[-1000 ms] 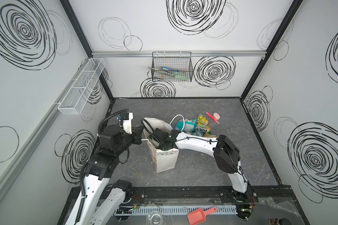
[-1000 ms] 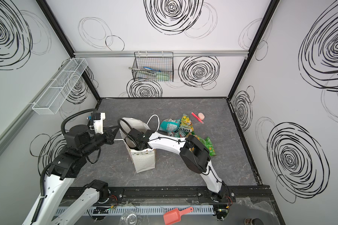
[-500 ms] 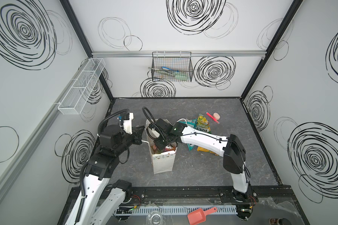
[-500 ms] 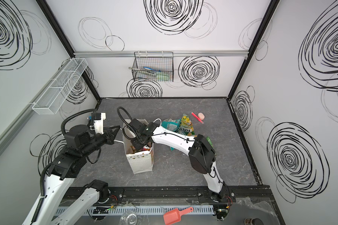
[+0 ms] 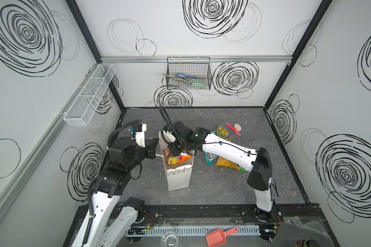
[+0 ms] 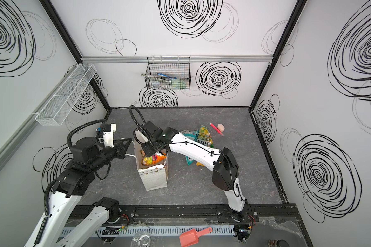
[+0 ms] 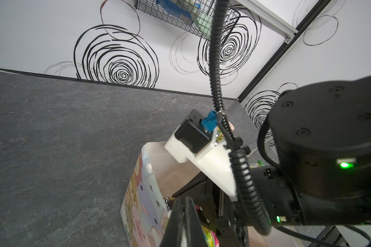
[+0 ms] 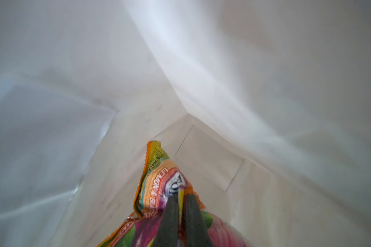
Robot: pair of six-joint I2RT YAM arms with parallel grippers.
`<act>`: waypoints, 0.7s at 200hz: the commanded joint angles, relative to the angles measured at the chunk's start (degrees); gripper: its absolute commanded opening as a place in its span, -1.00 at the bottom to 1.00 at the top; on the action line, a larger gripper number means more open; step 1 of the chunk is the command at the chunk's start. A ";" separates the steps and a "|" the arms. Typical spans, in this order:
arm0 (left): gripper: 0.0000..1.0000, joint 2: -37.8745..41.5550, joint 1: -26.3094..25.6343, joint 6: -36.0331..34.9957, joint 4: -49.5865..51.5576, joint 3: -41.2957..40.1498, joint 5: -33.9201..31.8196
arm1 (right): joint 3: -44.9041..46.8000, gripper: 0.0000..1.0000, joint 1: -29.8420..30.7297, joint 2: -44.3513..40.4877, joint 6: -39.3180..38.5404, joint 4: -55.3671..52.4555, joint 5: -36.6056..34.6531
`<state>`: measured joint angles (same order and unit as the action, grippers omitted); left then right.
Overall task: Take the snacks out of the paper bag
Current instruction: Pick up the snack from the paper bag.
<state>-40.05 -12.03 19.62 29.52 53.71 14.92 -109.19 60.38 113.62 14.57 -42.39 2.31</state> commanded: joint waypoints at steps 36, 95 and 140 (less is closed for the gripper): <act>-0.43 0.98 0.17 -0.29 -2.54 -0.21 -0.26 | 2.98 -1.00 -0.67 -7.10 0.40 6.99 1.43; 0.06 1.75 0.18 1.12 -2.45 1.48 0.28 | 3.89 -1.00 -1.05 -9.88 0.72 10.23 -0.09; 0.53 3.98 0.17 3.83 -2.54 4.12 -0.66 | 3.45 -1.00 -1.14 -11.91 0.75 12.88 -0.98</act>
<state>-37.56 -12.03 21.89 29.74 54.39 14.92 -105.36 59.59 105.32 14.98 -33.80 2.28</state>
